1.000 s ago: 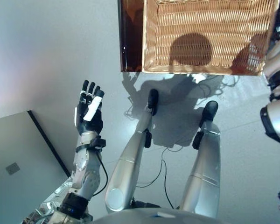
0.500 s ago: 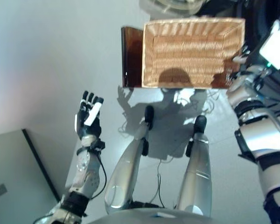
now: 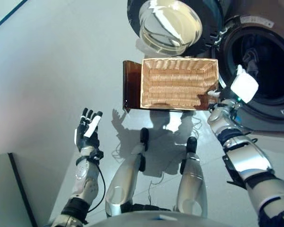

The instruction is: Pick up the clothes and place them into the washing machine

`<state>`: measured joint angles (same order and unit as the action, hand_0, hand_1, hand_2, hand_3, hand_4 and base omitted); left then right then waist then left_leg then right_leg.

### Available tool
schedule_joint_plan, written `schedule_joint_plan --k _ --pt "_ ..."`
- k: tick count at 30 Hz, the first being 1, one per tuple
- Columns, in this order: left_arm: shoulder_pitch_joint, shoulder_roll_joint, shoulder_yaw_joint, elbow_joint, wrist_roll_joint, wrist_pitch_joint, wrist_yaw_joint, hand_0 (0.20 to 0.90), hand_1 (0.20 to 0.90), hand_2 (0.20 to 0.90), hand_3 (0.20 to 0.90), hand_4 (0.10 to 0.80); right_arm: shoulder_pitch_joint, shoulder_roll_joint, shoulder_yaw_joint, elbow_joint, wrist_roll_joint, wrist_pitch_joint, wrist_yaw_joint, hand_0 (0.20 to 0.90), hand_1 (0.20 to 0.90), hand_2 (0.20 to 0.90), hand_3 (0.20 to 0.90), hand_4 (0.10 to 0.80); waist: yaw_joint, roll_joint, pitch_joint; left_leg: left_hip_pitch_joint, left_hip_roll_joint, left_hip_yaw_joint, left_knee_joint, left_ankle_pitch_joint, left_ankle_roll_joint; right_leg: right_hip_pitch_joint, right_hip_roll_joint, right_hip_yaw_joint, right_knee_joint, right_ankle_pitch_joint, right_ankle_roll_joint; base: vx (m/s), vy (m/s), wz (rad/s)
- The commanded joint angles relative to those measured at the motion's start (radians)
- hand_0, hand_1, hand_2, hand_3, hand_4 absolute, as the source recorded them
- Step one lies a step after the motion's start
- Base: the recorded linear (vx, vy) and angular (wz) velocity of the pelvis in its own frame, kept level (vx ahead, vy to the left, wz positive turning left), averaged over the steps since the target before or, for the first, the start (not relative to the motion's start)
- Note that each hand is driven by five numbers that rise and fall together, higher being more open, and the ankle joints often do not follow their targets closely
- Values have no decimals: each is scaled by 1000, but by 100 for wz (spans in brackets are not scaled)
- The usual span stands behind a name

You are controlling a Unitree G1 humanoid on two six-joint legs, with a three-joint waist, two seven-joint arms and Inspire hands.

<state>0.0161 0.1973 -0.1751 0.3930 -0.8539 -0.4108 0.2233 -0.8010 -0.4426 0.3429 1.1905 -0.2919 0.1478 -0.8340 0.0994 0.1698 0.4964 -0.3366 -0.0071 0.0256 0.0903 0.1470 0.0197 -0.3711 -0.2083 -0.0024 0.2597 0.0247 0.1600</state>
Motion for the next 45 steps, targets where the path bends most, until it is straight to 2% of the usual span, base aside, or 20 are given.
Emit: schedule_joint_plan --k 1,6,7,13,17,19,20,24,25,30,32,36,38,41,45 --pt "32 25 74 20 54 -43 -9 900 900 900 900 800 38 -13 8 -70 -88 -56 -19 900 900 900 900 800 28 -41 -99 15 -14 39 34 -69 -46 57 36 -70 2 -49 -45 64 -24 -6" --pt "27 25 127 115 74 -37 0 900 900 900 900 800 148 18 -5 -139 -113 -84 0 900 900 900 900 800 24 -72 -149 75 -3 36 7 -72 -49 119 38 -82 -40 -43 -36 100 -42 -5" --pt "15 24 150 192 107 -31 10 900 900 900 900 800 211 33 0 -179 -134 -95 19 900 900 900 900 800 15 -93 -174 107 1 34 -10 -73 -51 155 41 -88 -56 -44 -33 107 -55 1" --pt "-1 30 209 364 195 -24 45 900 900 900 900 800 333 75 6 -255 -166 -139 91 900 900 900 900 800 -11 -142 -259 197 9 35 -58 -78 -53 253 39 -99 -118 -33 -23 97 -52 2" --pt "-31 34 253 545 261 -2 73 900 900 900 900 800 392 122 4 -208 -126 -180 135 900 900 900 900 800 -22 -167 -314 258 17 46 -97 -79 -54 308 38 -91 -169 -8 -15 71 -43 -2" --pt "-33 34 259 580 271 0 79 900 900 900 900 800 405 135 5 -195 -117 -187 144 900 900 900 900 800 -22 -171 -325 274 18 51 -108 -79 -53 321 38 -84 -183 0 -14 50 -27 -13" --pt "-45 39 272 665 314 14 92 900 900 900 900 800 428 166 -1 -140 -88 -199 159 900 900 900 900 800 -24 -179 -353 299 23 62 -130 -79 -54 338 39 -76 -209 17 -9 68 -35 -10" --pt "-44 37 283 784 396 50 110 900 900 900 900 800 479 219 -18 -71 -27 -228 198 900 900 900 900 800 -21 -186 -388 343 31 80 -168 -73 -56 373 43 -65 -253 40 -3 48 -33 -16" --pt "-46 30 288 851 432 79 119 900 900 900 900 800 520 248 -23 -68 24 -256 234 900 900 900 900 800 -27 -189 -408 356 37 86 -178 -73 -60 388 49 -62 -268 41 -4 21 -36 -21" --pt "-32 11 279 902 492 119 121 900 900 900 900 800 646 295 -27 -51 173 -309 392 900 900 900 900 800 -43 -198 -426 386 48 71 -178 -73 -62 428 61 -77 -252 20 -14 21 -42 -3" --pt "-29 5 277 908 489 126 111 900 900 900 900 800 669 296 -31 -40 175 -307 403 900 900 900 900 800 -48 -200 -432 392 50 66 -178 -75 -63 437 62 -83 -253 15 -15 37 -29 7" --pt "-28 -8 234 910 529 149 71 900 900 900 900 800 696 290 -42 57 152 -281 462 900 900 900 900 800 -45 -202 -453 412 57 48 -178 -77 -66 468 69 -108 -250 -6 -20 42 -43 16" --pt "-32 -1 203 917 597 167 61 900 900 900 900 800 697 273 -47 90 122 -267 474 900 900 900 900 800 -44 -202 -459 416 58 43 -178 -78 -67 474 70 -115 -249 -11 -21 22 -30 16" --pt "-41 8 160 933 691 198 53 900 900 900 900 800 701 251 -89 174 106 -229 483 900 900 900 900 800 -48 -198 -463 420 61 36 -178 -79 -69 480 72 -122 -248 -17 -23 15 -19 13" --pt "-43 25 149 966 755 235 26 900 900 900 900 800 725 237 -161 242 146 -201 509 900 900 900 900 800 -56 -196 -474 419 66 32 -178 -79 -73 487 75 -132 -250 -22 -24 13 -9 8"
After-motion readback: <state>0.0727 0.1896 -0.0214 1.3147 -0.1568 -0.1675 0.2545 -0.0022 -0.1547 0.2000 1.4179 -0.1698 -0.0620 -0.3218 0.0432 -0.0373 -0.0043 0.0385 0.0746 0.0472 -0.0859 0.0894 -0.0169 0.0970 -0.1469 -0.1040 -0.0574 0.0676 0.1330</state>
